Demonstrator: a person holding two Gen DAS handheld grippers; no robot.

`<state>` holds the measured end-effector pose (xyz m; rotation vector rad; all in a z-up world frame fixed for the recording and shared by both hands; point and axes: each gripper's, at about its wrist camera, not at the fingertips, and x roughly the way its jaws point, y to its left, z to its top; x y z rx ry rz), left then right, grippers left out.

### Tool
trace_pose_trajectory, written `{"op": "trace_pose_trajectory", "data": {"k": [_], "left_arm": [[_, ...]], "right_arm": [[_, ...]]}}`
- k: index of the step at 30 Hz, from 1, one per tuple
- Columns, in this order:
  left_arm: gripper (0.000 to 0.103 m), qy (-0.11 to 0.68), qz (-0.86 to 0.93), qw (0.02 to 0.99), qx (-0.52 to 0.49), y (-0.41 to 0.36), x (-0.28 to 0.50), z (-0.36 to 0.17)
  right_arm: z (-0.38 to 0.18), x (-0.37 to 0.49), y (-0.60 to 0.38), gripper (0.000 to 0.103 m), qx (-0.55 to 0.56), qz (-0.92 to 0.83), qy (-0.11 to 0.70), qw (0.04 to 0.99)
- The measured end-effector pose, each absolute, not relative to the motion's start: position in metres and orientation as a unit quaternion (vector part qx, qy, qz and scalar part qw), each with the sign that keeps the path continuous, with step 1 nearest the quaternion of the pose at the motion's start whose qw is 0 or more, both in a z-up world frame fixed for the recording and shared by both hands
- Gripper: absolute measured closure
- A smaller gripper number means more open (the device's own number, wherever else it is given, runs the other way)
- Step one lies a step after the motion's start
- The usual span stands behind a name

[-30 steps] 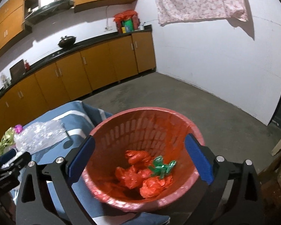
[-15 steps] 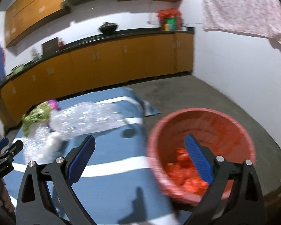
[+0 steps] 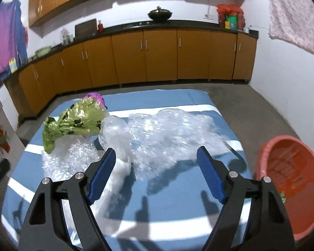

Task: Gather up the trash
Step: 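Move both tools back over the mat toward the remaining bags, then grasp the green bag with the left tool while the right tool grasps bubble wrap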

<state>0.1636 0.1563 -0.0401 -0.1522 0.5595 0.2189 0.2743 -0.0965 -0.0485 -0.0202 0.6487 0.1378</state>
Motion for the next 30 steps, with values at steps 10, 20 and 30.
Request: {"op": "trace_pose_trajectory", "data": {"k": [10,20,30], "left_arm": [[0.012,0.268,0.091,0.955,-0.084,0.16,0.179,-0.036],[0.012,0.271,0.035,0.961,-0.049,0.131,0.232,-0.029],[0.03,0.332,-0.007,0.94,-0.071,0.13,0.289,-0.051]], "right_arm": [[-0.073,0.299,-0.094,0.091,-0.014,0.059,0.376,0.925],[-0.061,0.27,-0.12,0.096,0.028,0.073,0.355,0.931],[-0.052,0.261,-0.139,0.096,0.045,0.076,0.347,0.933]]}}
